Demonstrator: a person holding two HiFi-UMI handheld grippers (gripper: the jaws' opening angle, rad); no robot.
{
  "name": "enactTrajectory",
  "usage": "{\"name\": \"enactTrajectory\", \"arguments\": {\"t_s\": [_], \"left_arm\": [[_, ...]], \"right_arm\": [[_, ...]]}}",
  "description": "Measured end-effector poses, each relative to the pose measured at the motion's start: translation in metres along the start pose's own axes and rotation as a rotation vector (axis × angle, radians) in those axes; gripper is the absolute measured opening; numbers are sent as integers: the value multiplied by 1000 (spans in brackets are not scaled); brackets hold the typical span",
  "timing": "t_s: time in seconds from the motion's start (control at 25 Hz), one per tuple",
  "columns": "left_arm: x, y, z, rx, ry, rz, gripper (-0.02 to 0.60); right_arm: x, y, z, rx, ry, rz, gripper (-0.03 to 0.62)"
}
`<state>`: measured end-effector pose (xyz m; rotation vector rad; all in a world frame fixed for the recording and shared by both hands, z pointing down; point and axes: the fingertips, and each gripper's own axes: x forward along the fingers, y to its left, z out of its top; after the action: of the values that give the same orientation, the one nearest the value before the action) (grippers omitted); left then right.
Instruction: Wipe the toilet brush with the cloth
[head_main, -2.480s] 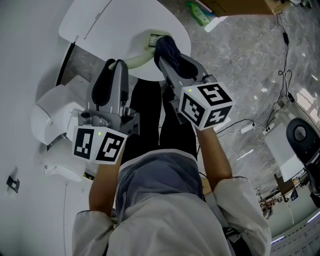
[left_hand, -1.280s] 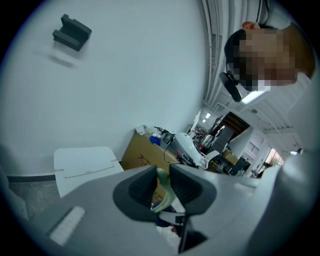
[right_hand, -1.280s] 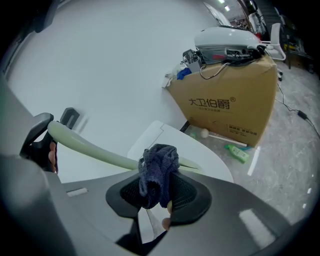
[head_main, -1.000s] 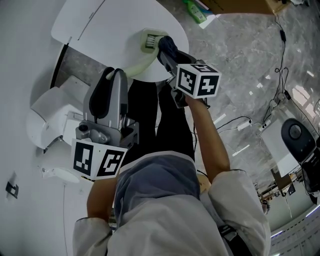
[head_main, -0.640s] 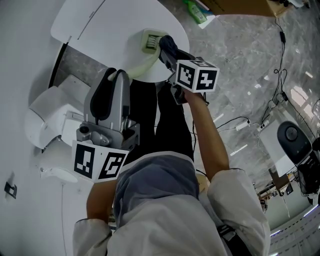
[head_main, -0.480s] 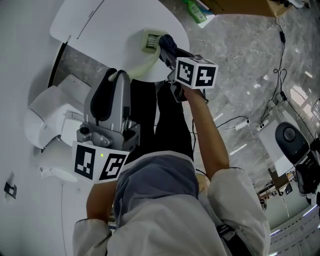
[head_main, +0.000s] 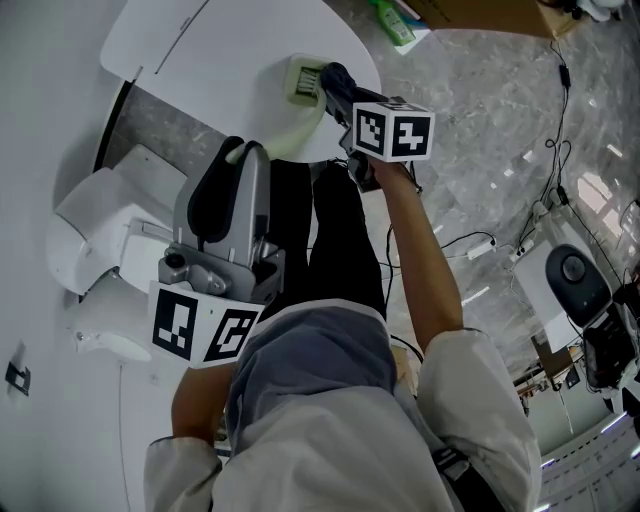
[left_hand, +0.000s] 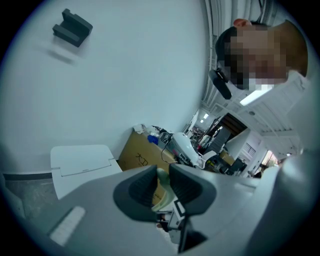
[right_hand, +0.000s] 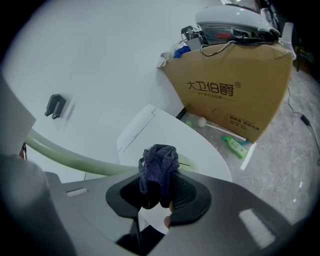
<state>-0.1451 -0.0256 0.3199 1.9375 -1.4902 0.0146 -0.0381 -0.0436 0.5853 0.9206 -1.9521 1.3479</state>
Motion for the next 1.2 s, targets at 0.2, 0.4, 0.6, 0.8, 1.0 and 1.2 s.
{"name": "enactTrajectory", "arguments": {"t_s": [0.2,0.4,0.6,0.8,1.0,1.2], "left_arm": [[0,4,0,-10,2,-3,0],[2,3,0,-13,-2,-6,0],[2,2,0,-21,1,-9,0],[2,2,0,-26,2,-11,0],[2,2,0,-32,-1,-10,0],[0,5,-1,-40,-6,-9,0]], "right_arm": [[7,-1,4,-106,77,15,97],[10,-1,9,-234,152,14,97],[9,0,17,-336,201,-3,97],[10,2,20,-379,233,0,97],[9,5,25,-408,249,8,97],[10,11,26,-438,258,16,97]]}}
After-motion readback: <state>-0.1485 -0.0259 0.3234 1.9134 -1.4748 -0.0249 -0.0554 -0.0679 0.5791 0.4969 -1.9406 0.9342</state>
